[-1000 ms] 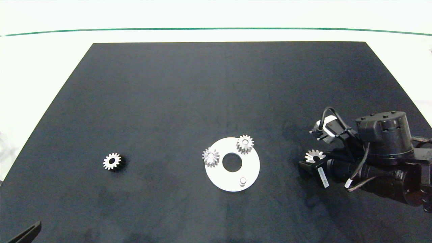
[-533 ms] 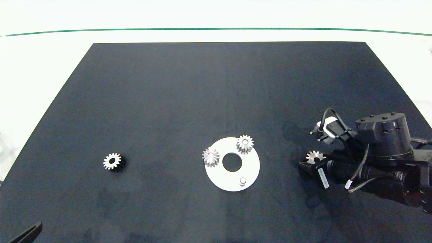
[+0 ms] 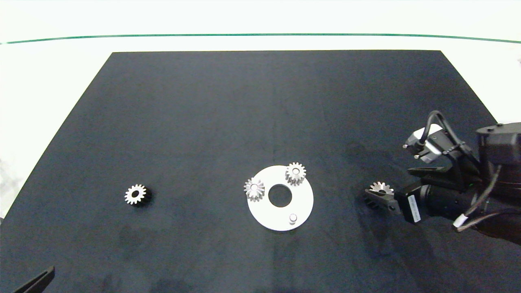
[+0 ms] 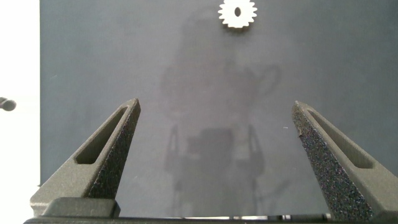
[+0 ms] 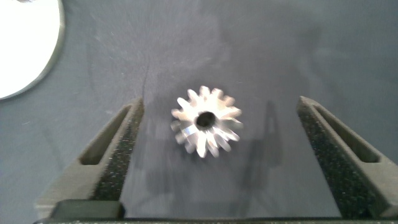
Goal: Remove an incorrectly installed larger gear and replace it with the correct smaller gear
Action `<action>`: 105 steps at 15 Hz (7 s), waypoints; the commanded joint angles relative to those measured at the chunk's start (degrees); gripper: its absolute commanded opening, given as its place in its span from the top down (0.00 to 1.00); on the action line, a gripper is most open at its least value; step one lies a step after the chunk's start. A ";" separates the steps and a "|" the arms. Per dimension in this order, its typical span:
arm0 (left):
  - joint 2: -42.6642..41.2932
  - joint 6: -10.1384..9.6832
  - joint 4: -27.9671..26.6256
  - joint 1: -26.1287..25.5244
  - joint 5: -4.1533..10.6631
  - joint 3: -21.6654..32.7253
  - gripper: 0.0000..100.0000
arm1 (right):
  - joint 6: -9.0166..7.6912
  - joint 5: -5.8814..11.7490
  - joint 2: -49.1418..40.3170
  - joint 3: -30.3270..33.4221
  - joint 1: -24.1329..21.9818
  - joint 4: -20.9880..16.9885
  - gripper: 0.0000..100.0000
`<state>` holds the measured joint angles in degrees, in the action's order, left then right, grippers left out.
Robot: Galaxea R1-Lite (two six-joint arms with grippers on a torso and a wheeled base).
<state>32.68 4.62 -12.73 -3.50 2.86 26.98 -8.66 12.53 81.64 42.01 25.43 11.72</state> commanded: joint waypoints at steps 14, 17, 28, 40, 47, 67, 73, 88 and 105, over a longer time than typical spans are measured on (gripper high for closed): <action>34.03 4.43 22.48 -10.83 -1.02 2.03 0.00 | 0.04 0.65 -25.92 3.52 -3.72 -17.52 0.00; 36.93 3.20 22.57 -10.04 -1.02 4.14 0.00 | 0.04 0.65 -26.01 3.34 -3.72 -17.52 0.00; 46.95 0.30 29.60 -6.17 -1.63 5.98 0.00 | 0.13 0.48 -27.15 2.55 -3.72 -17.96 0.00; 50.02 0.30 29.78 -5.20 -1.90 6.68 0.00 | 0.75 0.30 -27.24 2.02 -3.72 -17.96 0.00; 50.73 -0.05 31.18 -5.29 -1.81 6.60 0.11 | 0.75 0.30 -27.32 1.76 -3.72 -17.96 0.00; 52.04 -0.58 31.45 -5.55 -1.81 6.95 0.52 | 1.10 0.04 -27.32 1.23 -3.54 -17.96 0.00; 52.13 -0.58 31.45 -5.47 -1.81 6.68 0.64 | 1.10 0.04 -27.32 1.23 -3.54 -17.96 0.00; 48.53 -0.05 31.18 -6.26 -1.81 6.86 0.87 | 1.10 -0.05 -27.32 1.06 -3.37 -17.96 0.00; 29.90 2.50 14.92 -46.25 15.68 6.95 0.87 | 2.33 -0.05 -30.84 0.27 -3.63 -17.96 0.00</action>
<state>61.49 7.17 2.11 -48.12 18.41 33.95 -6.33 12.40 51.98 42.34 21.80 -6.19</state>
